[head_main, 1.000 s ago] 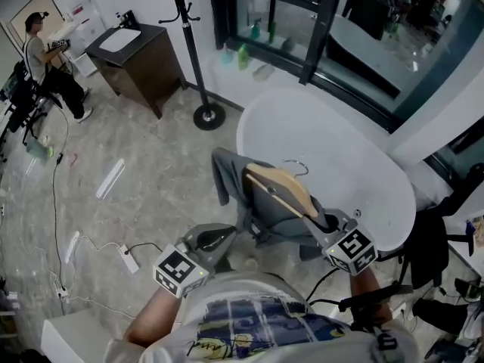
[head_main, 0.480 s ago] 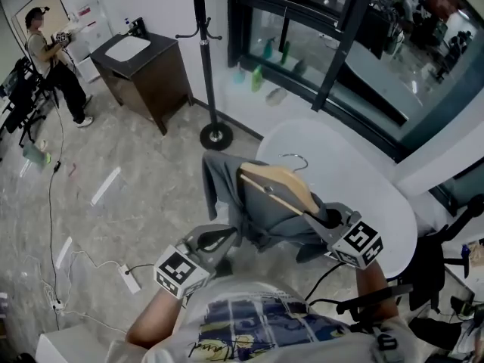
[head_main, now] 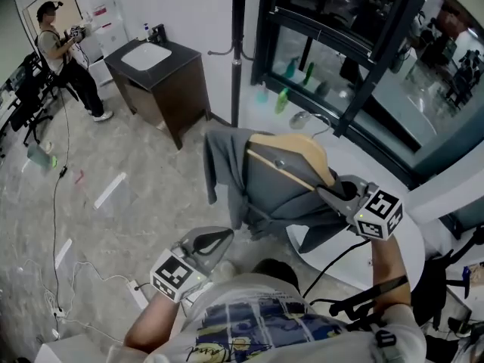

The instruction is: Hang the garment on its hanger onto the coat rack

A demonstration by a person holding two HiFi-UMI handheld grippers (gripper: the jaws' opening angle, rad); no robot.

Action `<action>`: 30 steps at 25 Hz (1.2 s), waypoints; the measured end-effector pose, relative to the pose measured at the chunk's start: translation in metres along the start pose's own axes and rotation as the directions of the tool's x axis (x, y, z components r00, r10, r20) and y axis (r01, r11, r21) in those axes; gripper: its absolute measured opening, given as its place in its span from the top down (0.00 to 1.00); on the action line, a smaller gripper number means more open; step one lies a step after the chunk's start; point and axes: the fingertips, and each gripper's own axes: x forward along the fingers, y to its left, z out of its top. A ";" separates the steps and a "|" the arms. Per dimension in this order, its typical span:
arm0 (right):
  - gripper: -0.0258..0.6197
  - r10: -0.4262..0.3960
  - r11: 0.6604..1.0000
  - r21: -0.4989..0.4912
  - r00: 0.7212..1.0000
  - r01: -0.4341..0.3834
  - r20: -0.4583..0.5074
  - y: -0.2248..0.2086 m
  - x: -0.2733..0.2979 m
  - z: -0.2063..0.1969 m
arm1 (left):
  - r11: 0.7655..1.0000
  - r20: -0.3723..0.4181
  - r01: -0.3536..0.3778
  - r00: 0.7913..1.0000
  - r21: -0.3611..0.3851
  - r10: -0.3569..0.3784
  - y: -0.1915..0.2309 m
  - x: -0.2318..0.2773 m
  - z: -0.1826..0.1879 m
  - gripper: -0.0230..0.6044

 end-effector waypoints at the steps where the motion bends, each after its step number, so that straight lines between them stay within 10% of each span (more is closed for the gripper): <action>1: 0.95 0.005 1.000 -0.005 1.000 -0.005 0.005 -0.010 0.008 0.011 | 1.000 0.002 -0.008 1.000 -0.008 0.008 0.008 -0.002 0.000 0.96; 30: 0.95 0.210 0.955 -0.213 0.978 -0.207 -0.006 -0.334 0.248 0.226 | 0.975 0.043 -0.216 0.975 -0.049 0.218 0.231 0.093 0.083 0.96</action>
